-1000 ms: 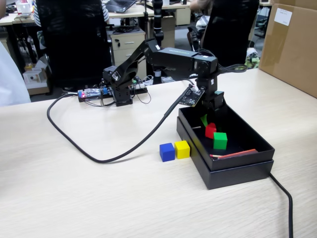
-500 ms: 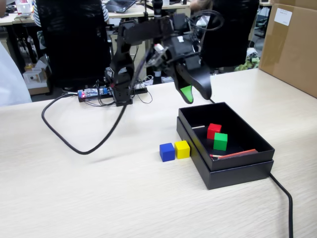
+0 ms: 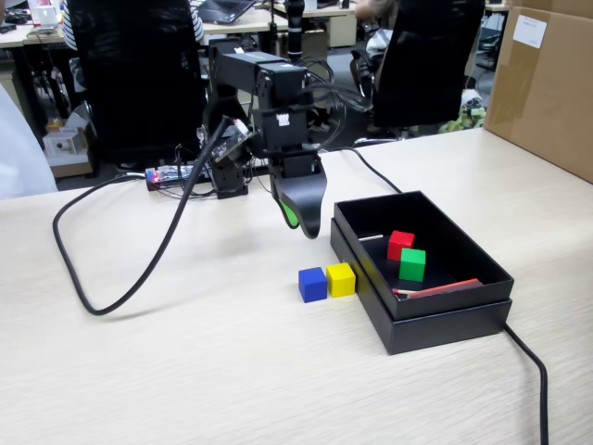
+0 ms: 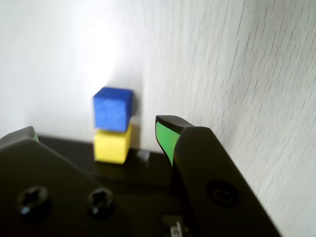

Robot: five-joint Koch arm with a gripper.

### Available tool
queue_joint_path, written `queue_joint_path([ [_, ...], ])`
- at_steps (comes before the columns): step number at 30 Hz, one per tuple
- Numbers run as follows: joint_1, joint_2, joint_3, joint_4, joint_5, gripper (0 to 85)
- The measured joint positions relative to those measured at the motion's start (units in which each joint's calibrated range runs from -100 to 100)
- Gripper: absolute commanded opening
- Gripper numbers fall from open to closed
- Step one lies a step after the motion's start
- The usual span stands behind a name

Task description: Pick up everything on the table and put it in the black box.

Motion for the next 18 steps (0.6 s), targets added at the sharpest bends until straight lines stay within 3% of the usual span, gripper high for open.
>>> queue_joint_path([
  [13, 0.0, 20.7, 6.1, 0.1, 0.5, 47.3],
  [18, 0.2, 24.2, 8.6, 0.1, 0.5, 39.6],
])
